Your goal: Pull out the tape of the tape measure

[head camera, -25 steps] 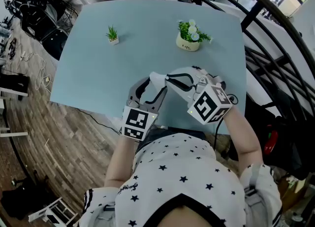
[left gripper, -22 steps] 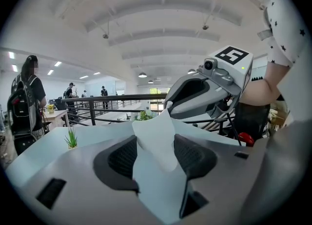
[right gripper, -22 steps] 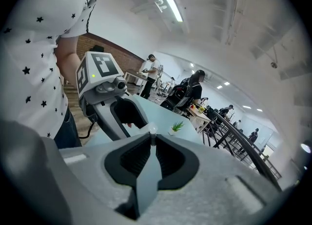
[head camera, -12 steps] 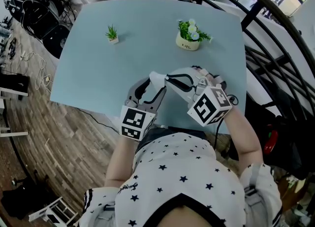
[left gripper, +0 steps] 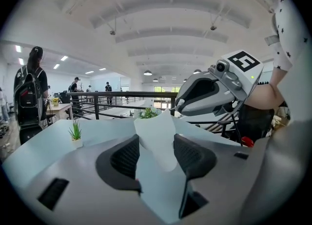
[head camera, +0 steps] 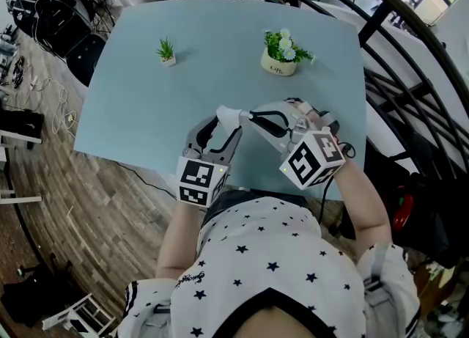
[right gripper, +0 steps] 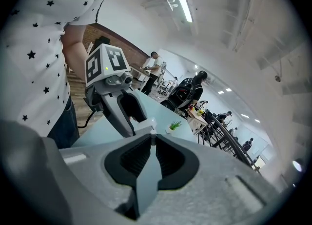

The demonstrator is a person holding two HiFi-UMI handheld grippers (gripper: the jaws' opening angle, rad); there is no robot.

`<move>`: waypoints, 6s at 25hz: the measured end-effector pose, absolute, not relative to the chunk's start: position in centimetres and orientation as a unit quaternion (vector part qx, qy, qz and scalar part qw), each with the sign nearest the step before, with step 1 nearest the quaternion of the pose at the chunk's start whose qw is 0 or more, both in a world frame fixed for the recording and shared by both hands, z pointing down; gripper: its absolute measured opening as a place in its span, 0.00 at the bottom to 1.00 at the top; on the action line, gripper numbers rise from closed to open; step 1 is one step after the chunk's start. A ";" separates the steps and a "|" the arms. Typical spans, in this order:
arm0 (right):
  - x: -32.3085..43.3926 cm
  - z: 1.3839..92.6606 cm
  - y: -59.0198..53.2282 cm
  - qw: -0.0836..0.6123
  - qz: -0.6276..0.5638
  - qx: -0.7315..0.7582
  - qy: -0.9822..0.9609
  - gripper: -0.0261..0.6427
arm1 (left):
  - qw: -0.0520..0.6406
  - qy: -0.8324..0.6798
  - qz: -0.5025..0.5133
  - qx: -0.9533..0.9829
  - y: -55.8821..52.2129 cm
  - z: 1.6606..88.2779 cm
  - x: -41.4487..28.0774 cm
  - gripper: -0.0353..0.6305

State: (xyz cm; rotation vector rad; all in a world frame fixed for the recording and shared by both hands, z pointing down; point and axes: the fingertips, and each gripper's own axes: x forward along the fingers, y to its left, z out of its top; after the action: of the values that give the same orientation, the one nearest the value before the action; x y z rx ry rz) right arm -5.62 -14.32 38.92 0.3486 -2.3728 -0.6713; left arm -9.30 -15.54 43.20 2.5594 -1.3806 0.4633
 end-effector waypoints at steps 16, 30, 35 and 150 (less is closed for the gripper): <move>-2.8 38.7 -14.4 0.337 -0.275 0.151 -0.888 0.10 | 0.093 -0.503 0.184 0.839 -17.1 44.2 -11.4 0.38; 2.0 38.2 -14.7 0.344 -0.244 0.196 -0.885 0.10 | 0.105 -0.555 0.194 0.802 -18.1 45.2 -15.3 0.38; 4.3 38.3 -14.8 0.354 -0.229 0.217 -0.880 0.10 | 0.103 -0.562 0.201 0.796 -18.3 45.5 -16.0 0.38; 3.0 60.8 -22.3 0.377 0.081 0.331 -0.861 0.10 | 0.217 -0.516 0.296 0.774 -21.3 60.2 -11.6 0.25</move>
State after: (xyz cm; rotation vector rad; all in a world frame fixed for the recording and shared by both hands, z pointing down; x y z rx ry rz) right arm 2.99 -22.33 60.84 0.8474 -2.2021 0.2069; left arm -11.59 -21.32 60.20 2.1457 -1.4291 0.8190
